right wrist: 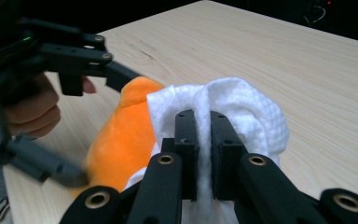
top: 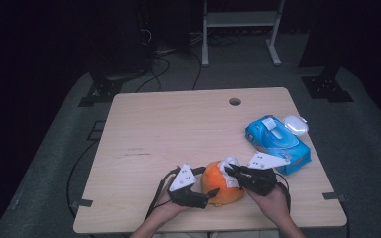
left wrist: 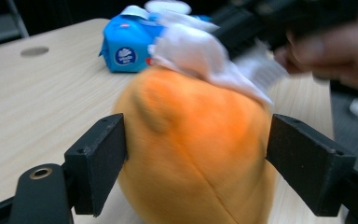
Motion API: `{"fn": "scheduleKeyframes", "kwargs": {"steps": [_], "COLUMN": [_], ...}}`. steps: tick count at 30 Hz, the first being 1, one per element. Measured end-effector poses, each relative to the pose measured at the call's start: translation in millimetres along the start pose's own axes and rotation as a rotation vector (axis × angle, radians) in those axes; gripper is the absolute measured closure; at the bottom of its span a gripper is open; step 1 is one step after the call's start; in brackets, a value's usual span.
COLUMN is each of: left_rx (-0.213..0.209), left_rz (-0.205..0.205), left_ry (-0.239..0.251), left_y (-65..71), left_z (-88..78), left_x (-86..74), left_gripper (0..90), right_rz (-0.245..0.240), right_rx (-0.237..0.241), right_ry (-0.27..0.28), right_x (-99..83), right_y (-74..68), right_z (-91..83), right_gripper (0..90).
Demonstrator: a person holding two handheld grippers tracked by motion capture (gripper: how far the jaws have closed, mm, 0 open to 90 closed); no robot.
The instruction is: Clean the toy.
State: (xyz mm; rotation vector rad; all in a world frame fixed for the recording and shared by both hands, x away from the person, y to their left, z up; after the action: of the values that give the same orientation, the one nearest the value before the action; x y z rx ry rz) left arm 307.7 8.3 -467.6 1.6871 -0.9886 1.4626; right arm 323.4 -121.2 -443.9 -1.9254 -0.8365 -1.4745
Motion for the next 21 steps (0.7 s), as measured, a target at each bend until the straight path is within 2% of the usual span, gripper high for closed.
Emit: {"fn": "scheduleKeyframes", "kwargs": {"steps": [1, 4, 5, 8, 12, 14, 17, 21], "left_rx": [0.008, 0.004, 0.006, 0.009, 0.001, 0.003, 0.004, -0.001], "left_rz": [-0.019, -0.025, -0.003, 0.072, 0.198, 0.197, 0.185, 0.176], "left_ry": [-0.004, -0.018, -0.022, -0.031, -0.053, -0.053, -0.049, -0.046], "left_y": [-3.1, -4.5, -2.4, 4.9, 14.0, 12.4, 9.6, 8.9], "left_z": [-0.4, 1.4, 2.5, 4.0, 3.9, 2.3, 1.4, 1.2], "left_x": [-0.5, -6.4, -7.4, -6.6, -7.9, -9.1, -10.3, -10.5], "left_gripper": [19.7, 23.3, 28.6, 30.9, 32.8, 33.1, 33.6, 33.5], "right_rz": [0.005, 0.008, 0.003, 0.0, -0.058, -0.085, -0.052, -0.005], "right_rx": [0.004, 0.005, 0.002, 0.006, 0.063, 0.066, 0.046, -0.032], "right_ry": [0.002, 0.002, 0.005, 0.014, 0.023, 0.013, 0.008, 0.002], "right_x": [-0.1, 0.3, 2.2, 5.6, 13.7, 14.3, 11.3, 3.8], "right_y": [-0.3, -0.5, -2.1, -7.6, -33.0, -37.2, -24.5, 5.4], "right_z": [0.1, -0.2, -0.2, 0.1, 6.3, 8.4, 5.4, -7.3], "right_gripper": [82.4, 82.4, 82.3, 82.3, 82.3, 82.3, 82.4, 82.4]}}
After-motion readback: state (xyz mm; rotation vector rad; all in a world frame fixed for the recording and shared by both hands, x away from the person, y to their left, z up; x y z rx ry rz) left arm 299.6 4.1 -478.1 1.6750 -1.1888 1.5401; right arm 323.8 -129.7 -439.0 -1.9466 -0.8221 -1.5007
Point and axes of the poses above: each handheld gripper's, and its own axes: z roughly forward along the jaws, x roughly out of its top, y roughly to its right, the point moved 8 cm from there along z, roughly forward along the jaws, and after that the axes turned 13 degrees about y, right-handed, at the moved point
